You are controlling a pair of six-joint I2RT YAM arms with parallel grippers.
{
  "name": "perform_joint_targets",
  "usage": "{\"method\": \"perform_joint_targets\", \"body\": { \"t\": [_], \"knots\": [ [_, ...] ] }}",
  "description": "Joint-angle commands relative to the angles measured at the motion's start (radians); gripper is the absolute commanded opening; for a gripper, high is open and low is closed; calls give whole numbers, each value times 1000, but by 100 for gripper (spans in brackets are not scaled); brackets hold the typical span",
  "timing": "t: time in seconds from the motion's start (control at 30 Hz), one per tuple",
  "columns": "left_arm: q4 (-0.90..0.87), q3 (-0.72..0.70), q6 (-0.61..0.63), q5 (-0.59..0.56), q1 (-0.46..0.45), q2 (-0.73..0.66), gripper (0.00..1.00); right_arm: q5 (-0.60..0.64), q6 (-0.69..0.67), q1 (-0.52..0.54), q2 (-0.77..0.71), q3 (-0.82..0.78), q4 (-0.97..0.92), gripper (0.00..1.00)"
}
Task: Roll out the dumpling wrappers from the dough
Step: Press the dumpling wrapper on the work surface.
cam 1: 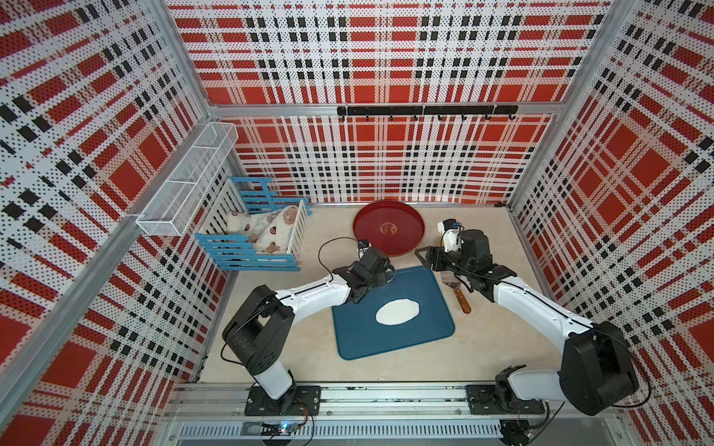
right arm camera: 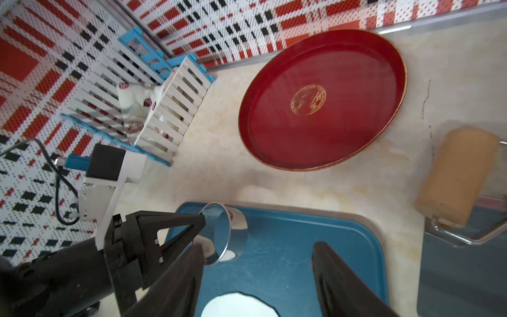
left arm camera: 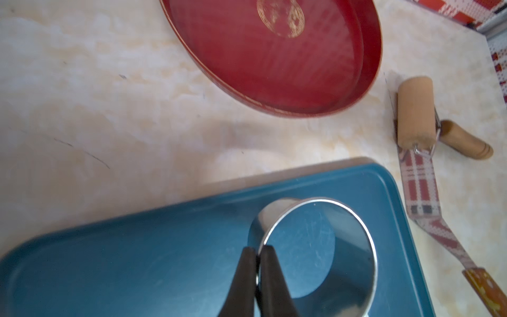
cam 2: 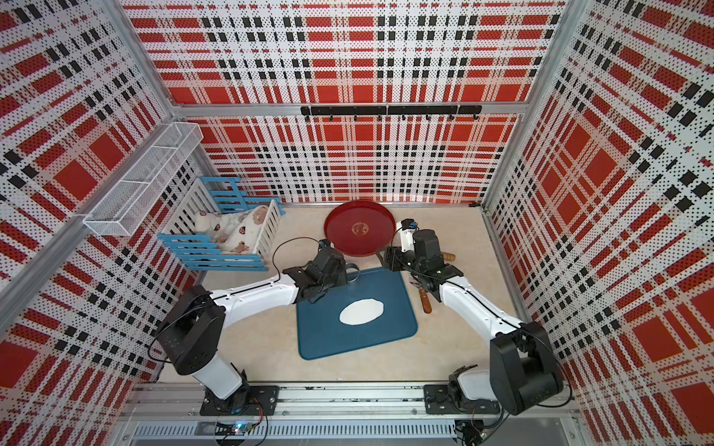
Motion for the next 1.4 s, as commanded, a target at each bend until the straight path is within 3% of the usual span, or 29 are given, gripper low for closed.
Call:
{"method": "perform_joint_targets", "body": {
  "t": [0.0, 0.17, 0.4, 0.93, 1.37],
  "knots": [
    [-2, -10, -52, -29, -52, -29, 0, -48, -14, 21, 14, 11, -118, 62],
    [-11, -18, -84, -34, -109, -32, 0, -69, 6, 23, -14, -25, -204, 54],
    [-27, -22, -108, -36, -167, -32, 0, -8, 19, 64, -67, -77, -277, 48],
    [-53, -49, -151, -43, -241, -28, 0, 70, 38, 179, -50, -110, -267, 25],
    [-53, -86, -171, -67, -250, -55, 0, 66, 33, 208, 30, -81, -242, 21]
  ]
}}
